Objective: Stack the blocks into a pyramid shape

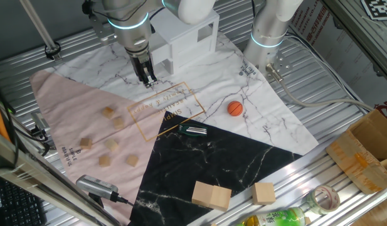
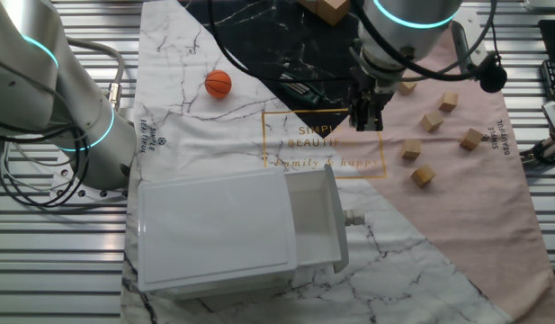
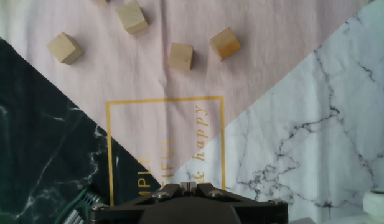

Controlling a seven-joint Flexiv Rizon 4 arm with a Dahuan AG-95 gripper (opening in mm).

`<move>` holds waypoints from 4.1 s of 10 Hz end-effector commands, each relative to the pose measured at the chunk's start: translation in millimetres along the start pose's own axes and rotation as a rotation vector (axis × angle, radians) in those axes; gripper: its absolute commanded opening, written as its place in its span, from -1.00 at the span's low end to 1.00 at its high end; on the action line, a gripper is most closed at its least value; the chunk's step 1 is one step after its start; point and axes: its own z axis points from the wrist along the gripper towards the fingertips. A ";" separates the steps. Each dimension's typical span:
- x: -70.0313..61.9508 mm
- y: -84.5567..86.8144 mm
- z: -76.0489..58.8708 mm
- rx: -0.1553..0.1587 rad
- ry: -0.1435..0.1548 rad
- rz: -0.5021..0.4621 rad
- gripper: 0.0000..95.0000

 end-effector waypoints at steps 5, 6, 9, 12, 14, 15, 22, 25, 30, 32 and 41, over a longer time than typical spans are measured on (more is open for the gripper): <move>-109.8 8.7 26.8 0.002 -0.050 -0.045 -1.00; -122.6 10.8 33.3 0.007 -0.056 -0.061 -1.00; -168.9 16.2 62.0 0.004 -0.076 -0.081 -1.00; -203.5 22.6 75.2 0.004 -0.080 -0.088 -1.00; -212.1 24.3 79.1 0.005 -0.083 -0.090 -1.00; -214.1 22.3 81.5 0.005 -0.087 -0.093 -1.00; -242.5 18.8 85.0 0.007 -0.090 -0.118 -1.00; -245.9 21.4 81.1 0.006 -0.088 -0.135 -1.00; -246.9 22.2 79.9 0.003 -0.077 -0.130 -1.00; -246.9 22.2 79.9 0.003 -0.078 -0.129 -1.00; -246.9 22.2 79.9 -0.023 -0.138 -0.191 -1.00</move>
